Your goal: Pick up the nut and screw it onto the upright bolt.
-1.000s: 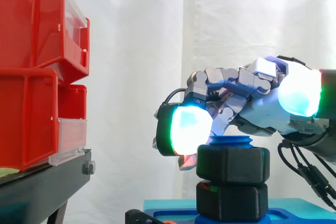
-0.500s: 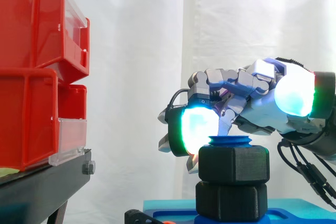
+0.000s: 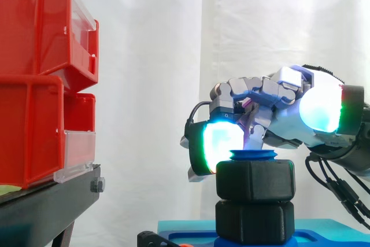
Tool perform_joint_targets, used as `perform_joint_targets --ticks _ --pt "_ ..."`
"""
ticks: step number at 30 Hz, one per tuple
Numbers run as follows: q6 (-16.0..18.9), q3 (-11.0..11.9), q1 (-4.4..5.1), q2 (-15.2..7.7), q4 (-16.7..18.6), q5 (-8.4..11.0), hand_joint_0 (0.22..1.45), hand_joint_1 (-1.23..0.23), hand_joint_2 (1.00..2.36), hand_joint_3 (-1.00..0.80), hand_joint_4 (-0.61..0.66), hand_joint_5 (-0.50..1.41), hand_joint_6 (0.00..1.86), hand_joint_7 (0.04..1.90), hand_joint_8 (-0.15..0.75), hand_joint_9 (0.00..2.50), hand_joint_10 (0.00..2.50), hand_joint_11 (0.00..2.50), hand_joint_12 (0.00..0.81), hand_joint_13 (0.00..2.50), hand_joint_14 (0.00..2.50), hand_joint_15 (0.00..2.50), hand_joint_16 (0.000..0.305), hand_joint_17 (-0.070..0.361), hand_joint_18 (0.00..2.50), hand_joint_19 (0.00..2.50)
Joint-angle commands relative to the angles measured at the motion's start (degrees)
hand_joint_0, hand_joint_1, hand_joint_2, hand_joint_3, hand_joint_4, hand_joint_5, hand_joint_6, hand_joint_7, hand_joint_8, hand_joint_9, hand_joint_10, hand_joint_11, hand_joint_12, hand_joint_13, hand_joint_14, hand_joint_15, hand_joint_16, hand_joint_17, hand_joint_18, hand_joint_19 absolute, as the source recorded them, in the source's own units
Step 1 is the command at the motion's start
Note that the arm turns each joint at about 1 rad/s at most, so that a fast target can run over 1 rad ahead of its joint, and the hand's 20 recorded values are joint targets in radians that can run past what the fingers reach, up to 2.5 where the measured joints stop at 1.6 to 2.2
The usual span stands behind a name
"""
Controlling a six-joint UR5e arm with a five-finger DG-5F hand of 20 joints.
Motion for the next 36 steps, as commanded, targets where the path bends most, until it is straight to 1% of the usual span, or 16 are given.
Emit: perform_joint_targets --ticks 1,7,11,13,20,26,27,28,29,30,32,33,34,35,36 --pt "0.03 0.01 -0.13 0.0 0.21 -0.04 0.5 -0.3 1.0 -0.5 0.13 0.03 0.69 1.15 0.236 1.37 0.0 0.06 0.219 0.99 0.0 0.04 0.019 0.044 0.68 0.0" --pt "0.03 0.01 -0.22 0.0 0.39 -0.04 0.5 -0.31 1.0 -0.5 0.12 0.04 0.7 1.13 0.191 1.5 0.0 0.06 0.191 1.09 0.0 0.06 0.017 0.039 0.8 0.0" --pt "0.03 0.01 -0.48 0.0 0.74 -0.04 0.5 -0.32 1.0 -0.5 0.11 0.04 0.7 1.13 0.178 1.54 0.0 0.07 0.186 1.11 0.0 0.06 0.017 0.038 0.81 0.0" --pt "0.12 0.01 -0.48 0.0 0.74 -0.04 0.5 -0.31 1.0 -0.5 0.11 0.04 0.7 1.13 0.181 1.55 0.0 0.07 0.181 1.11 0.0 0.06 0.016 0.037 0.81 0.0" --pt "0.21 0.01 -1.27 0.0 0.74 -0.04 0.48 -0.29 1.0 -0.5 0.11 0.05 0.69 1.14 0.182 1.56 0.0 0.06 0.189 1.13 0.0 0.05 0.018 0.041 0.82 0.0" --pt "0.29 0.01 -1.71 0.0 0.82 -0.12 0.44 -0.29 1.0 -0.5 0.12 0.06 0.66 1.19 0.188 1.59 0.0 0.04 0.201 1.13 0.0 0.02 0.021 0.048 0.84 0.0" --pt "0.29 0.01 -1.71 0.0 0.82 -0.12 0.43 -0.29 1.0 -0.5 0.12 0.06 0.64 1.24 0.194 1.6 0.0 0.04 0.208 1.13 0.0 0.02 0.023 0.051 0.85 0.0" --pt "0.38 0.01 -1.8 0.08 0.82 -0.12 0.43 -0.29 1.0 -0.5 0.13 0.06 0.63 1.25 0.198 1.59 0.0 0.03 0.209 1.12 0.0 0.02 0.024 0.053 0.84 0.0" --pt "0.47 0.1 -1.89 0.0 0.82 -0.21 0.42 -0.29 1.0 -0.5 0.14 0.07 0.59 1.33 0.209 1.57 0.0 0.04 0.222 1.11 0.0 0.02 0.025 0.057 0.84 0.0" --pt "0.56 0.19 -1.89 0.08 0.82 -0.21 0.42 -0.29 1.0 -0.5 0.16 0.06 0.58 1.35 0.222 1.57 0.0 0.04 0.227 1.1 0.0 0.01 0.027 0.06 0.82 0.0" --pt "0.64 0.71 -1.98 0.0 0.82 -0.39 0.4 -0.28 1.0 -0.5 0.23 0.06 0.51 1.46 0.282 1.52 0.0 0.05 0.247 1.05 0.0 0.01 0.03 0.068 0.78 0.0" --pt "0.64 1.06 -1.98 0.0 0.82 -0.48 0.4 -0.28 1.0 -0.5 0.24 0.05 0.5 1.47 0.296 1.48 0.0 0.06 0.261 1.02 0.0 0.0 0.032 0.071 0.75 0.0" --pt "0.64 1.24 -1.98 0.0 0.82 -0.48 0.4 -0.28 1.0 -0.5 0.27 0.03 0.5 1.42 0.311 1.44 0.0 0.06 0.27 1.0 0.0 0.01 0.034 0.076 0.73 0.0" --pt "0.64 1.59 -1.98 0.0 0.82 -0.65 0.4 -0.31 1.0 -0.5 0.31 -0.01 0.5 1.33 0.319 1.38 0.0 0.08 0.29 0.96 0.0 0.01 0.036 0.082 0.7 0.0" --pt "0.64 1.85 -1.98 0.0 0.82 -0.74 0.4 -0.32 1.0 -0.5 0.31 -0.01 0.5 1.29 0.325 1.36 0.0 0.08 0.294 0.96 0.0 0.01 0.037 0.084 0.7 0.0"
